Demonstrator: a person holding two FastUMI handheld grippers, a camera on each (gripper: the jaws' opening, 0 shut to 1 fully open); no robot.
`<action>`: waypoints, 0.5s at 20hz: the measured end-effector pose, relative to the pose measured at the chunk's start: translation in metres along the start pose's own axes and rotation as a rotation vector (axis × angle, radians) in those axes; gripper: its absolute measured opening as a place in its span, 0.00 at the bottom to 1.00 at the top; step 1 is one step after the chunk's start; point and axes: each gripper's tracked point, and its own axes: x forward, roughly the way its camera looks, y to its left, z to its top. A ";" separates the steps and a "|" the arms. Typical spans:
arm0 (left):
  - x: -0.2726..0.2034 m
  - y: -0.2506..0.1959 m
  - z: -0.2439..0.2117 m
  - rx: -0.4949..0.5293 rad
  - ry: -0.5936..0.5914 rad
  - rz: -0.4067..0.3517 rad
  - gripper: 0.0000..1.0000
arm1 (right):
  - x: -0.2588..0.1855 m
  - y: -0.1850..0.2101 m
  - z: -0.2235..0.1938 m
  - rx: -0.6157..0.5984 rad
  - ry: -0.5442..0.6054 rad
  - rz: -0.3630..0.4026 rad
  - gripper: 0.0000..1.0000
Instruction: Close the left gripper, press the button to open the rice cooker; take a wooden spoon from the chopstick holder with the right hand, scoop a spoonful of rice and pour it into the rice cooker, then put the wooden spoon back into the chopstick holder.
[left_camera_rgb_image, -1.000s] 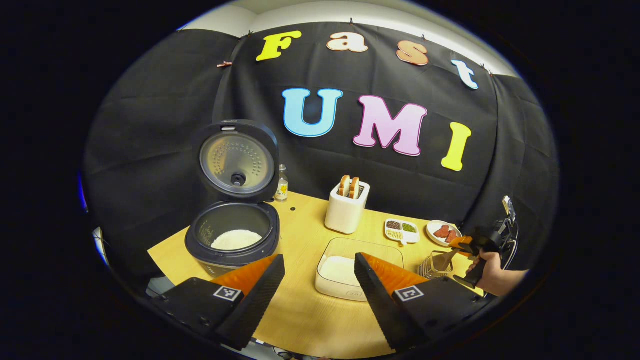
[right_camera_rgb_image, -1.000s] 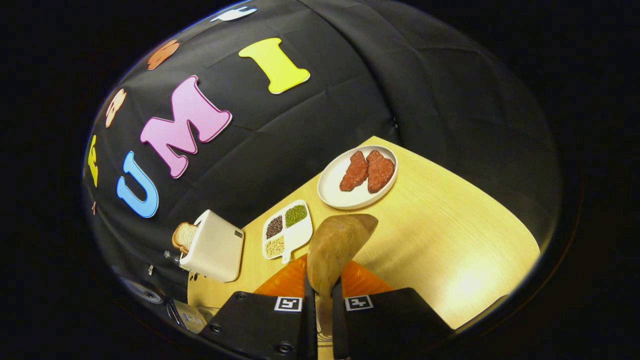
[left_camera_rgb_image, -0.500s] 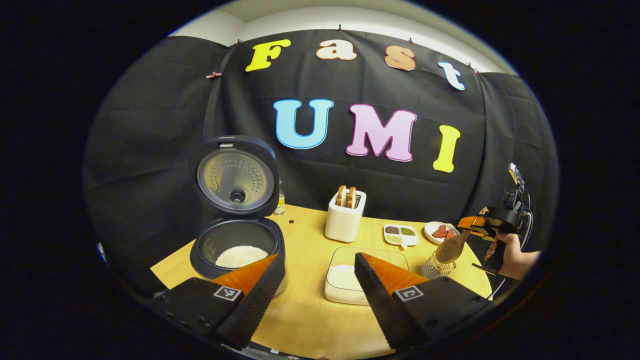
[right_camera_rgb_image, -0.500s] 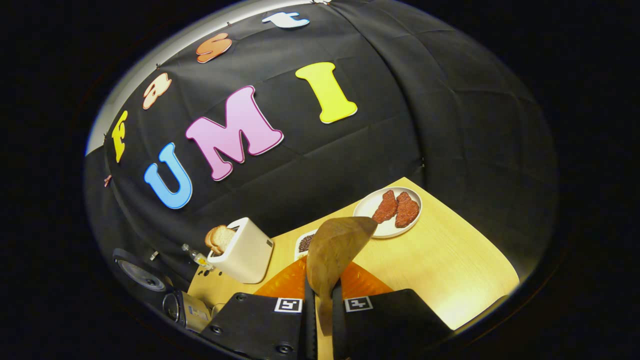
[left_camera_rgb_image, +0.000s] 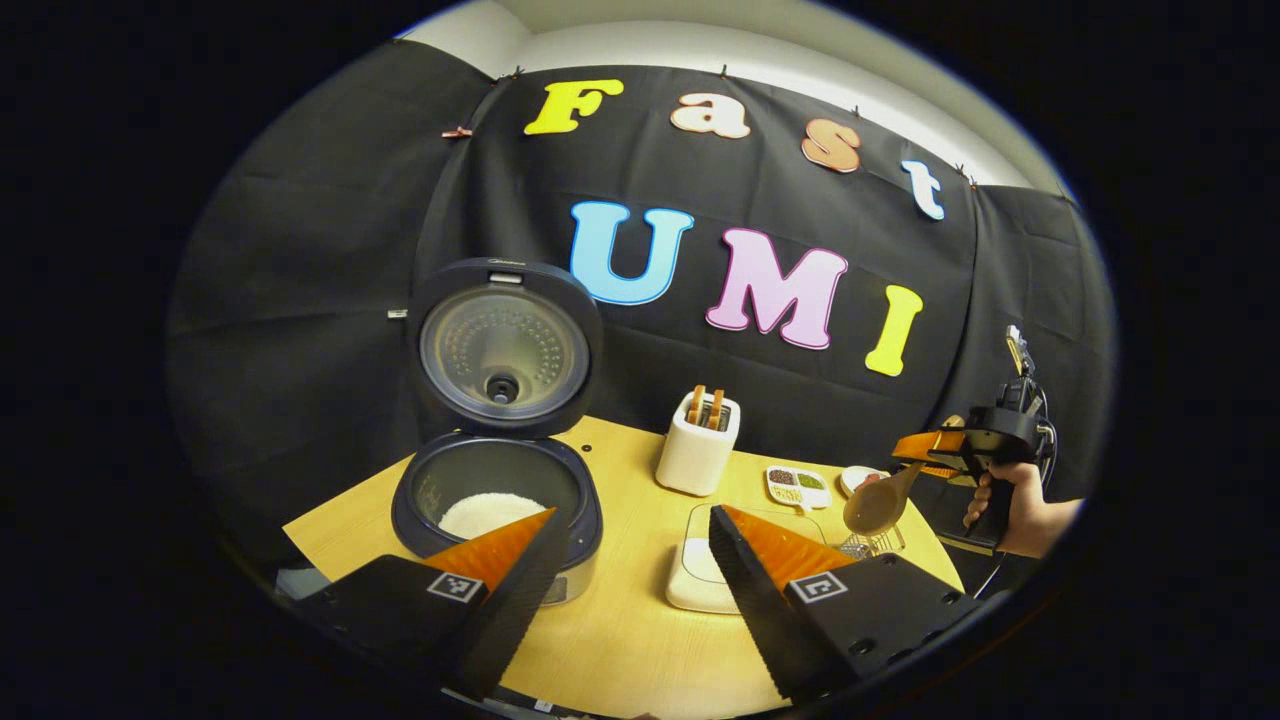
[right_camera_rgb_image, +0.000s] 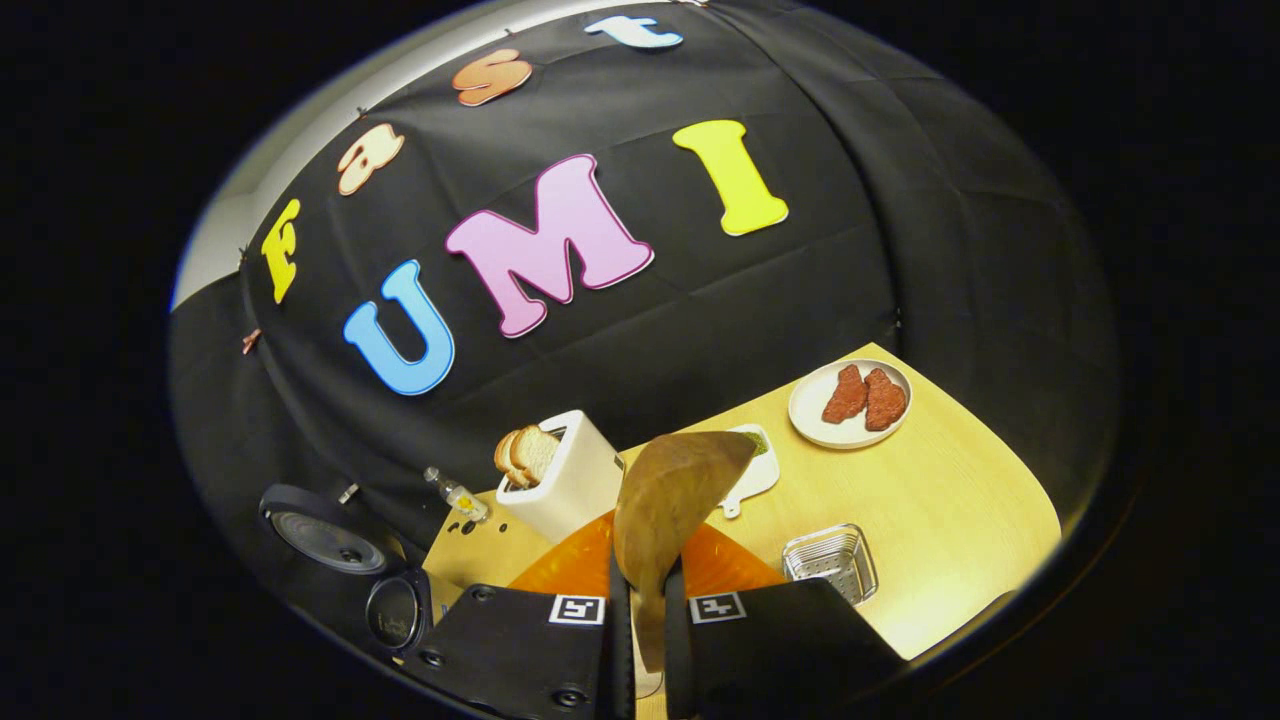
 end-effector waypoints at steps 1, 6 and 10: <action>0.001 0.007 0.000 -0.014 0.006 0.000 0.95 | 0.001 0.011 -0.007 -0.012 0.008 0.007 0.16; 0.003 0.021 -0.003 -0.089 0.052 -0.049 0.96 | 0.022 0.039 -0.050 -0.089 0.059 0.003 0.16; 0.013 0.032 -0.008 -0.036 0.071 -0.071 0.95 | 0.045 0.035 -0.098 -0.164 0.119 -0.024 0.16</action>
